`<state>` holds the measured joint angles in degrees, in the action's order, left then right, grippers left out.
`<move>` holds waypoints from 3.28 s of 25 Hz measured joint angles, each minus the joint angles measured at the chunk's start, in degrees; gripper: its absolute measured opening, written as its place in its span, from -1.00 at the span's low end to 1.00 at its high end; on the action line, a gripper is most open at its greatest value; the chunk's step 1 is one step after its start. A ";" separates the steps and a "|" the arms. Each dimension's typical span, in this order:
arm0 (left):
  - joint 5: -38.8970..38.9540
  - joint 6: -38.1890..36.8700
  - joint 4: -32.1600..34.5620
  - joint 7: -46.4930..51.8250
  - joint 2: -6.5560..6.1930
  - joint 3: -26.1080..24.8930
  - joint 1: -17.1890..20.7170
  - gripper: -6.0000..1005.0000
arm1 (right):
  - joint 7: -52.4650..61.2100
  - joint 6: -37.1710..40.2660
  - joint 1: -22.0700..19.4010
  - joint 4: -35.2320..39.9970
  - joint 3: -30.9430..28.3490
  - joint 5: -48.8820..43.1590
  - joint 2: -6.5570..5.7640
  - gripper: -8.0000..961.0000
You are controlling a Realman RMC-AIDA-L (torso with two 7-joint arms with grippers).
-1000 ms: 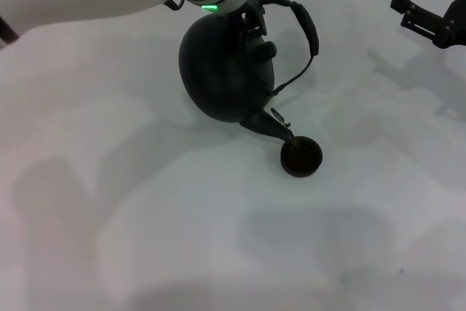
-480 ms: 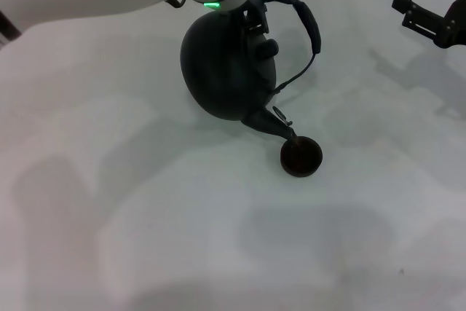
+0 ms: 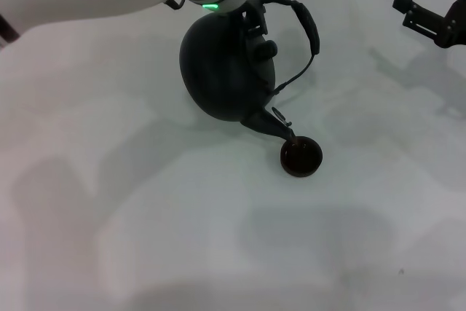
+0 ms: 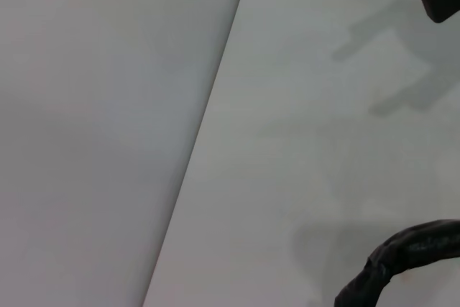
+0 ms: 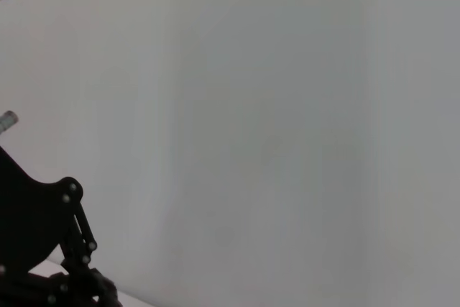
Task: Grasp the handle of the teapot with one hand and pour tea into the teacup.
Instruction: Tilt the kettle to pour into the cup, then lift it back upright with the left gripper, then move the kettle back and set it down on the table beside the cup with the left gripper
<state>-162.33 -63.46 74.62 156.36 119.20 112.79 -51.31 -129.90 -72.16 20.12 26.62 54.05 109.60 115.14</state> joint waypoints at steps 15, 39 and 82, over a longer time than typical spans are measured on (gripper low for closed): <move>0.53 0.54 5.38 0.30 0.07 -3.59 4.74 -0.79 | 0.23 0.47 0.64 -0.09 0.00 0.00 0.00 0.79; 6.50 4.28 12.56 -7.44 -0.13 -12.06 13.51 -0.79 | 0.39 0.44 0.89 -0.61 0.00 0.00 0.00 0.79; 39.46 4.38 17.89 -35.47 -0.33 -30.68 31.20 -0.79 | 0.51 0.95 0.96 -0.61 0.00 -0.05 -0.09 0.79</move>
<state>-122.87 -59.09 92.50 120.89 118.87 82.11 -20.11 -129.40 -71.21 21.08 26.01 54.05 109.55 115.05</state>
